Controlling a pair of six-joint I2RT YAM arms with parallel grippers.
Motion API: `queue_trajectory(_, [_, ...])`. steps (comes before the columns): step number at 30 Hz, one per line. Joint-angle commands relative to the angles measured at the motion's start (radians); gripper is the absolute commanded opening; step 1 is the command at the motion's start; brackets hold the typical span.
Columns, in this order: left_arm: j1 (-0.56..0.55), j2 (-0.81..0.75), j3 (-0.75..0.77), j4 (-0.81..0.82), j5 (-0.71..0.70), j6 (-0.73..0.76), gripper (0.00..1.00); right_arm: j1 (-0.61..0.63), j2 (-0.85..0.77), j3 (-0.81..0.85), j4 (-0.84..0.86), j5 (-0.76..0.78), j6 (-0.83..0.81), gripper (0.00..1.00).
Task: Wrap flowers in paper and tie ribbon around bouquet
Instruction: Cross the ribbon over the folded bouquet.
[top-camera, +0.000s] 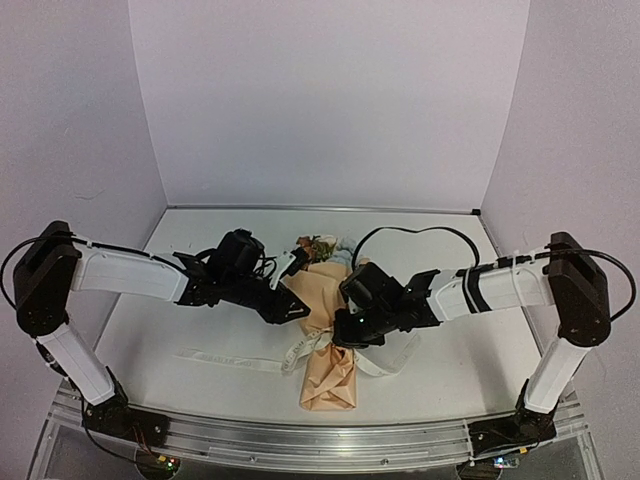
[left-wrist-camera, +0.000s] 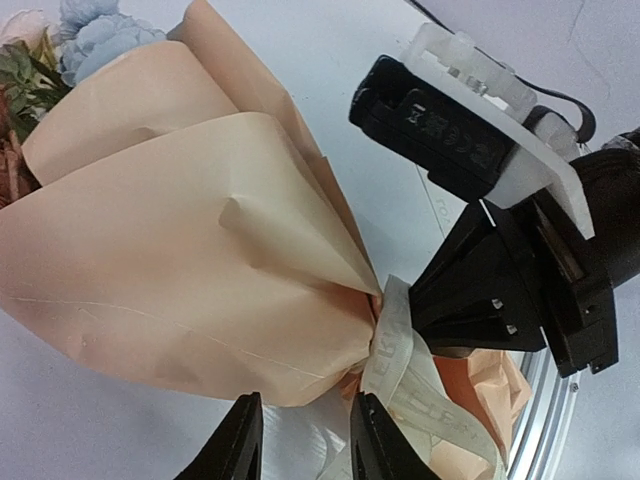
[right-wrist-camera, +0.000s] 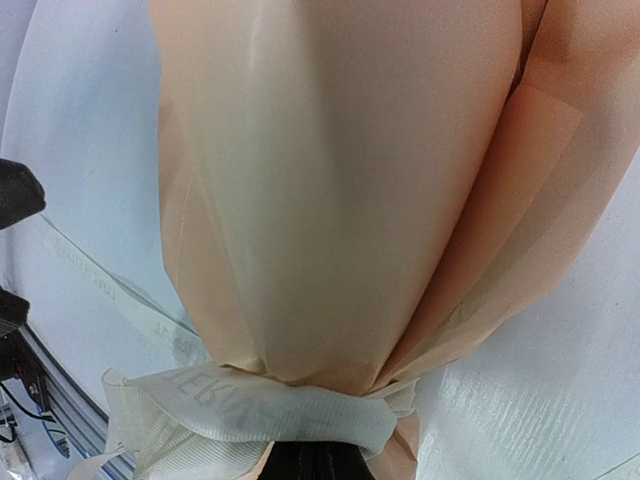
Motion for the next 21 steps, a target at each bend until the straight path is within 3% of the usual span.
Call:
queue_trajectory(1, [0.0,0.023,0.051,-0.009,0.092,0.059,0.32,-0.007,-0.011,-0.019,0.04,0.022,-0.009,0.0])
queue_trajectory(21, [-0.013,0.175,0.221,-0.241,0.262,0.273,0.33,-0.006,-0.038,-0.036,0.041,-0.023,-0.06,0.0])
